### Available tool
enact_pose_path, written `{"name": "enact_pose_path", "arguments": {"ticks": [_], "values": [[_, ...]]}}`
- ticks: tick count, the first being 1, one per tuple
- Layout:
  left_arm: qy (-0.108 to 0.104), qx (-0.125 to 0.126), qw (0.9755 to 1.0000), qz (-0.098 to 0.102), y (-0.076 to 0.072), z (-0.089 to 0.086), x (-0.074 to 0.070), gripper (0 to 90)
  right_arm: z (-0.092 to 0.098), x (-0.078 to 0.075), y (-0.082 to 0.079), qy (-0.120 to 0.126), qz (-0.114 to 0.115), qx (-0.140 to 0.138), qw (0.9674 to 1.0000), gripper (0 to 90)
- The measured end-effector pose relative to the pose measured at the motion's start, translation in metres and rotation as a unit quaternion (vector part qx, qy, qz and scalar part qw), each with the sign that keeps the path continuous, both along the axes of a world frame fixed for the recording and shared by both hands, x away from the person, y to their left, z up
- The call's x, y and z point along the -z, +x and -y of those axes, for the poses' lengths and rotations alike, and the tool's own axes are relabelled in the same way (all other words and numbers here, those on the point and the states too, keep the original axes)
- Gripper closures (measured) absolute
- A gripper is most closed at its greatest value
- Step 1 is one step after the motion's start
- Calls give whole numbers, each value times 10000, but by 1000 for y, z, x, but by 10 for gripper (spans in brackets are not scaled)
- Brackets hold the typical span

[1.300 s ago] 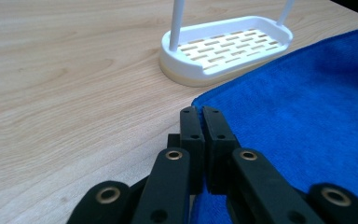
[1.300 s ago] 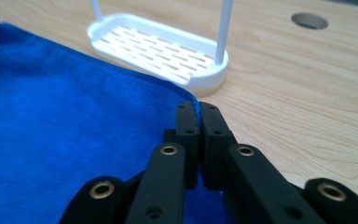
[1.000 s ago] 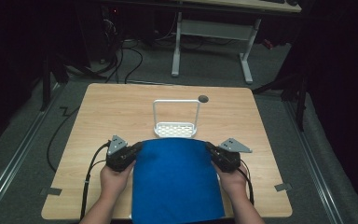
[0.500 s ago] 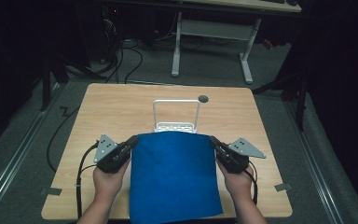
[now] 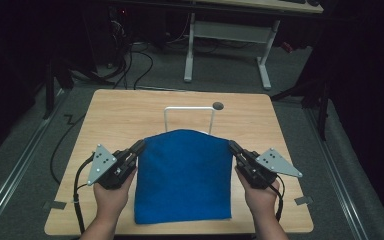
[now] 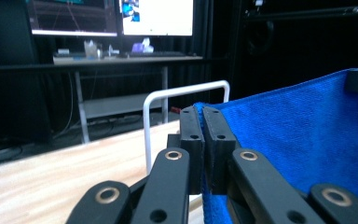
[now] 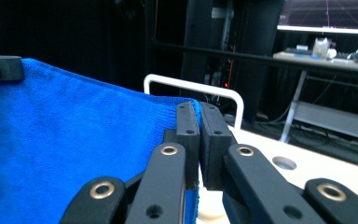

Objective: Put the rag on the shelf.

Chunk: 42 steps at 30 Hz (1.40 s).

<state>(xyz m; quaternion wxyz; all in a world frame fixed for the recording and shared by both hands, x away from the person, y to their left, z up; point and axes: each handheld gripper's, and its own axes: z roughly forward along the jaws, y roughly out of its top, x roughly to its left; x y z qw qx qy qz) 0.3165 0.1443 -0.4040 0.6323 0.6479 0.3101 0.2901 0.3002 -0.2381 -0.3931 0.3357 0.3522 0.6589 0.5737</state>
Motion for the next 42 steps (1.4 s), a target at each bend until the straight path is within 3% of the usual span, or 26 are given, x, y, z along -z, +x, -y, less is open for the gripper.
{"name": "enact_pose_path", "arguments": {"ticks": [13, 21, 25, 32, 42], "values": [[-117, 103, 9987, 493, -21, -1, -25, 880, 0, -29, -18, 206, 501, -58, 9985, 883], [-73, 114, 9984, 550, -23, 0, -30, 881, 2, -33, -21, 205, 591, -70, 9980, 883], [-127, 151, 9987, 476, -17, 0, -34, 883, 3, -34, -17, 208, 557, -84, 9982, 883], [31, 78, 9989, 466, -3, -6, -46, 882, 4, -47, -5, 171, 517, -3, 9985, 883], [184, -40, 9990, 413, 47, -5, -68, 882, 10, -67, 28, 152, 425, 224, 9987, 883]]}}
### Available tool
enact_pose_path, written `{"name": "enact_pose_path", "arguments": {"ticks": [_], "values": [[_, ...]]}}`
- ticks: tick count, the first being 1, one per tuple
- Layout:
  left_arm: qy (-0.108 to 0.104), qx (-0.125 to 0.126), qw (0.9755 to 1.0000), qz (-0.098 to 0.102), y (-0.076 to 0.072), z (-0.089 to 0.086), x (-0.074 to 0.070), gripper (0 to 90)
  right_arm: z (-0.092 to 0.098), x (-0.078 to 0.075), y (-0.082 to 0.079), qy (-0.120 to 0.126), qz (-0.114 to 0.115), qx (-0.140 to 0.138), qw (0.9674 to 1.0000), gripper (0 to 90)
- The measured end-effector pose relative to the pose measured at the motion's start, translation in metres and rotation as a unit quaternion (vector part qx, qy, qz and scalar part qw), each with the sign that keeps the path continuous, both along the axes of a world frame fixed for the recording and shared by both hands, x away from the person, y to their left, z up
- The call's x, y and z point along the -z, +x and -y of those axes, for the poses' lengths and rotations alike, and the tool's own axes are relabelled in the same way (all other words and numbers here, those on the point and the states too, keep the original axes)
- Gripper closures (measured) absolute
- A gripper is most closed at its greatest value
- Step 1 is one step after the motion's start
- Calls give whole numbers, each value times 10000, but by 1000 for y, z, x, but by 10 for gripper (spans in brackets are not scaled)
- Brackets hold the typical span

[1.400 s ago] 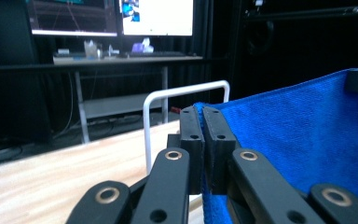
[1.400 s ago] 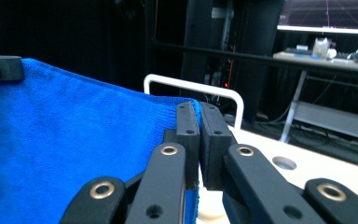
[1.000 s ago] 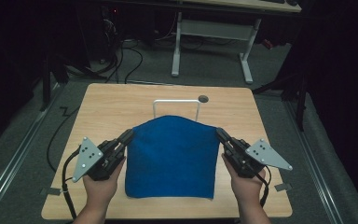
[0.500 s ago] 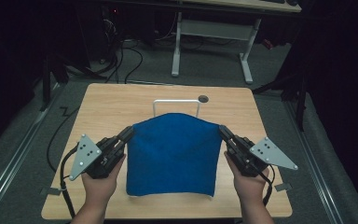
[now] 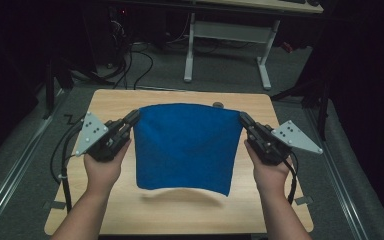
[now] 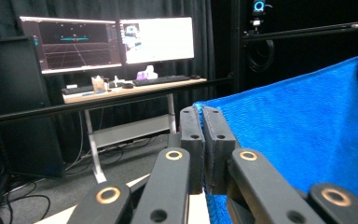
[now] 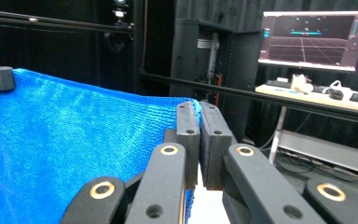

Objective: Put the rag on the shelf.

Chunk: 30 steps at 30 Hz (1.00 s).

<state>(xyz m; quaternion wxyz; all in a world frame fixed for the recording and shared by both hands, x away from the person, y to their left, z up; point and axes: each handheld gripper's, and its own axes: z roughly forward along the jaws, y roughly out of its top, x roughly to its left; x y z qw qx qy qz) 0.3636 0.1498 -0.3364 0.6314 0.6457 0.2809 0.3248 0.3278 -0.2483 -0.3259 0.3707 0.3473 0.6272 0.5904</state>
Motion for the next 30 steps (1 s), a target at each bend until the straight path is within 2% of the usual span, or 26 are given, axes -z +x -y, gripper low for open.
{"name": "enact_pose_path", "arguments": {"ticks": [1, 2, 6, 11, 16, 18, 20, 23, 26, 30], "values": [[1, -17, 10000, -23, 6, 1, -1, 883, 0, -1, 9, -25, -58, 45, 10000, 883], [5, -37, 10000, -59, 12, 2, -2, 883, 0, -1, 9, -25, -58, 45, 10000, 883], [-49, -65, 9997, -240, 38, 6, -5, 883, 1, -3, 27, -15, -134, 182, 9997, 884], [218, -317, 9986, -361, 67, 12, -9, 883, 1, -8, 52, -38, -231, 342, 9991, 884], [496, -492, 9964, -480, 91, 17, -10, 882, 6, -16, 76, 72, -307, 461, 9984, 884], [608, -543, 9955, -481, 98, 20, -11, 883, 7, -18, 85, 102, -372, 497, 9980, 884], [673, -568, 9950, -471, 105, 24, -13, 883, 7, -20, 94, 26, -365, 552, 9978, 885], [618, -601, 9951, -482, 119, 26, -17, 882, 9, -23, 107, 17, -395, 610, 9974, 885], [664, -635, 9945, -503, 130, 31, -22, 882, 13, -23, 123, 95, -524, 676, 9963, 886], [847, -688, 9929, -476, 144, 39, -27, 882, 18, -19, 146, 96, -671, 797, 9945, 886]]}}
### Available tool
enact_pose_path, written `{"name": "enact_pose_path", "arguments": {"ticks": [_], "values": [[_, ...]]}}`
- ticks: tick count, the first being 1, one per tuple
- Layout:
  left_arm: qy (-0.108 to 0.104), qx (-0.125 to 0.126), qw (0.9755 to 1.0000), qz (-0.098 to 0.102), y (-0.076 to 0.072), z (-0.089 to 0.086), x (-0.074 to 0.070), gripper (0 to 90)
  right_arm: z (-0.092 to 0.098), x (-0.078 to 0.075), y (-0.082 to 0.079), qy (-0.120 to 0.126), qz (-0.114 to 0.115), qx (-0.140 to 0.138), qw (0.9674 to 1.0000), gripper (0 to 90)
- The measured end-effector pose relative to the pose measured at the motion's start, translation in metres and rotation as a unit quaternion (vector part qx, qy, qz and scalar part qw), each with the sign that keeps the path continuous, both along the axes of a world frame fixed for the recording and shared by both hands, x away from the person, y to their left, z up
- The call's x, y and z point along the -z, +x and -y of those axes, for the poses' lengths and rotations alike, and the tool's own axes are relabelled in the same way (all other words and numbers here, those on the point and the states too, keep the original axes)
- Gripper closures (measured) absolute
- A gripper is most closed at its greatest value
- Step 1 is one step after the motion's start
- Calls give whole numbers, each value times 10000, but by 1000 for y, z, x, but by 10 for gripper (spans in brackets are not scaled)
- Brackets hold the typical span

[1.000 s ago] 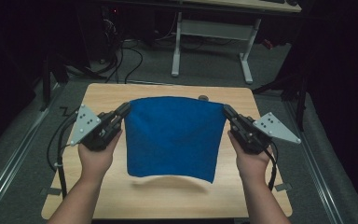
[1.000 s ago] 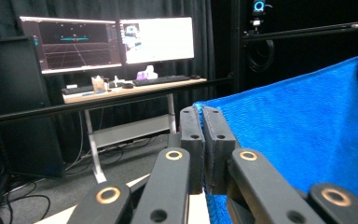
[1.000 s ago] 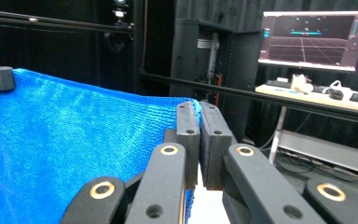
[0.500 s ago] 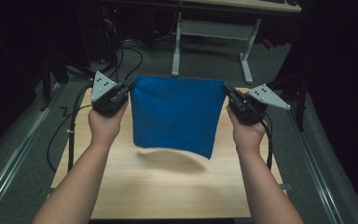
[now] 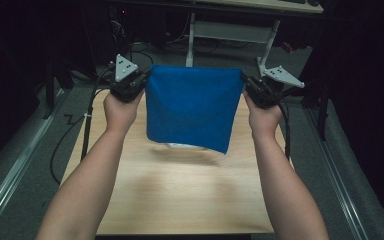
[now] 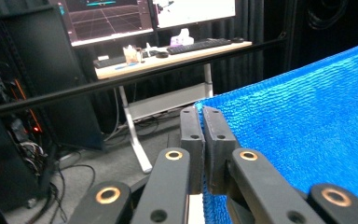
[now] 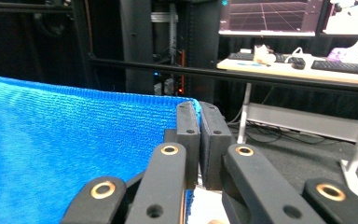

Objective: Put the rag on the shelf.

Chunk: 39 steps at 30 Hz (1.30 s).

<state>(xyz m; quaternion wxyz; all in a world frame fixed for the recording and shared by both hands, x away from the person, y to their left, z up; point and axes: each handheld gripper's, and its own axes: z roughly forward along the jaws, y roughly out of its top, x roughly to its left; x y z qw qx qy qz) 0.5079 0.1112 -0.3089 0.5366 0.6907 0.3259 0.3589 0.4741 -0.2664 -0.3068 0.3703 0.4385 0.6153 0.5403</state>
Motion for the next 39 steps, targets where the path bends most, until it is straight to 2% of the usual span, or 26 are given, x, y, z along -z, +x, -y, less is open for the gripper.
{"name": "enact_pose_path", "arguments": {"ticks": [2, 3, 4, 7, 10, 12, 17, 19, 22, 23, 25, 26, 28, 30, 36, 39], "values": [[46, -3, 10000, -5, 7, 3, -1, 882, 3, 1, 10, 37, -88, 38, 9999, 886], [78, -5, 10000, -24, 10, 4, -1, 881, 6, 3, 20, 41, -148, 70, 9999, 887], [93, -9, 9999, -61, 14, 6, 0, 881, 6, 3, 20, 41, -148, 70, 9999, 887], [75, -23, 9997, -213, 25, 8, 5, 881, 6, 10, 37, -29, -282, 124, 9995, 887], [-48, 53, 9983, -570, 39, 5, 18, 881, 6, 14, 43, -43, -397, 119, 9991, 886], [0, 99, 9964, -845, 48, 5, 32, 881, 7, 19, 49, -88, -500, 90, 9987, 886], [-28, 97, 9915, -1296, 55, 2, 67, 881, 5, 43, 58, -290, -875, -45, 9957, 886], [-13, 128, 9890, -1477, 56, 1, 81, 881, 5, 55, 60, -395, -1000, -107, 9941, 886], [36, 156, 9861, -1654, 53, 0, 99, 881, 5, 72, 62, -355, -1237, -204, 9915, 886], [23, 170, 9851, -1713, 52, -1, 105, 881, 4, 83, 61, -348, -1329, -242, 9902, 886], [-48, 193, 9834, -1801, 49, -4, 115, 881, 4, 88, 60, -323, -1410, -258, 9891, 886], [-53, 225, 9809, -1930, 48, -5, 119, 881, 4, 92, 59, -323, -1446, -271, 9886, 886], [-112, 291, 9805, -1942, 43, -8, 128, 881, 2, 100, 55, -325, -1508, -304, 9876, 886], [-193, 329, 9782, -2042, 39, -10, 136, 881, 2, 109, 51, -305, -1583, -347, 9863, 886], [-408, 451, 9741, -2177, 28, -13, 153, 881, -1, 130, 37, -262, -1734, -357, 9839, 885], [-408, 513, 9717, -2271, 24, -11, 160, 881, -1, 140, 32, -262, -1834, -375, 9820, 884]]}}
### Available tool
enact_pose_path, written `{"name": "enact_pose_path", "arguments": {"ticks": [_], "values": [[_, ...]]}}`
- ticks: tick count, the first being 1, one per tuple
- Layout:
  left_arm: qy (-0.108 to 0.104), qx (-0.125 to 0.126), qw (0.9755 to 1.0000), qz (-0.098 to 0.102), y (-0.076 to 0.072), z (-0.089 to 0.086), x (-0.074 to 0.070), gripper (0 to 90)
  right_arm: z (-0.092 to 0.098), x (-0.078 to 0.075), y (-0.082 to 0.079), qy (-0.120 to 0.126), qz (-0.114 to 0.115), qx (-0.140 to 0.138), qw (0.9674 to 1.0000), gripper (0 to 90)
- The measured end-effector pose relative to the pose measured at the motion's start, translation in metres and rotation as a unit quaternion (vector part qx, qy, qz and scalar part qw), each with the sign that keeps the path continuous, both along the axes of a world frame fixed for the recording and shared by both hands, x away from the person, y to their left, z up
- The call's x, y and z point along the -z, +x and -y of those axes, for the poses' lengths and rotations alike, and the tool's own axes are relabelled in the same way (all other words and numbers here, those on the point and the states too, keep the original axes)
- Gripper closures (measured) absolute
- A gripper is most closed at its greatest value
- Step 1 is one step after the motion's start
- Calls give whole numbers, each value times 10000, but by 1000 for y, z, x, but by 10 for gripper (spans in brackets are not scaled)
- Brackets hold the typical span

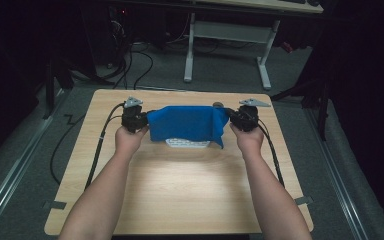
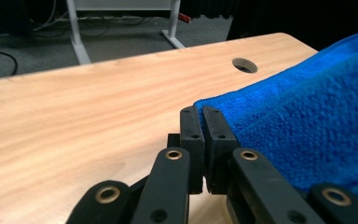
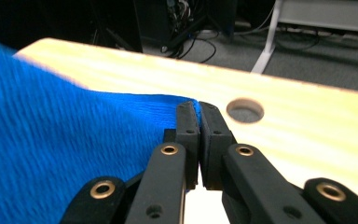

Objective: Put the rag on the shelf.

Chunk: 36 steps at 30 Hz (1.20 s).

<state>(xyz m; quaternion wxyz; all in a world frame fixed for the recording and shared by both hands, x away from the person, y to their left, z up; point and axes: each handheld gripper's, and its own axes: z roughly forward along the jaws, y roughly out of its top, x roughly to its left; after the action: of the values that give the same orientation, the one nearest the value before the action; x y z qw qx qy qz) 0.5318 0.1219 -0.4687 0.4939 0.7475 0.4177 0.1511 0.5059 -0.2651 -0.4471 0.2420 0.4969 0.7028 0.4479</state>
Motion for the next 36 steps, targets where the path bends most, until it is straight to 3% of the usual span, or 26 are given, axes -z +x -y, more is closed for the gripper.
{"name": "enact_pose_path", "arguments": {"ticks": [2, 11, 27, 33, 36], "values": [[84, 51, 9999, -34, -2, 3, 4, 881, -2, 7, -2, -30, -108, -8, 9999, 884], [-23, 113, 9997, -197, -6, 8, 19, 879, -3, 28, -6, -32, -289, -17, 9996, 883], [-117, 174, 9990, -394, -8, 15, 34, 861, -6, 42, -14, 83, -381, -44, 9992, 870], [-118, 141, 9992, -367, -11, 12, 34, 818, -7, 44, -13, 76, -400, -38, 9992, 847], [-93, 70, 9993, -362, -13, 9, 33, 730, -8, 44, -14, 39, -414, -47, 9991, 793]]}}
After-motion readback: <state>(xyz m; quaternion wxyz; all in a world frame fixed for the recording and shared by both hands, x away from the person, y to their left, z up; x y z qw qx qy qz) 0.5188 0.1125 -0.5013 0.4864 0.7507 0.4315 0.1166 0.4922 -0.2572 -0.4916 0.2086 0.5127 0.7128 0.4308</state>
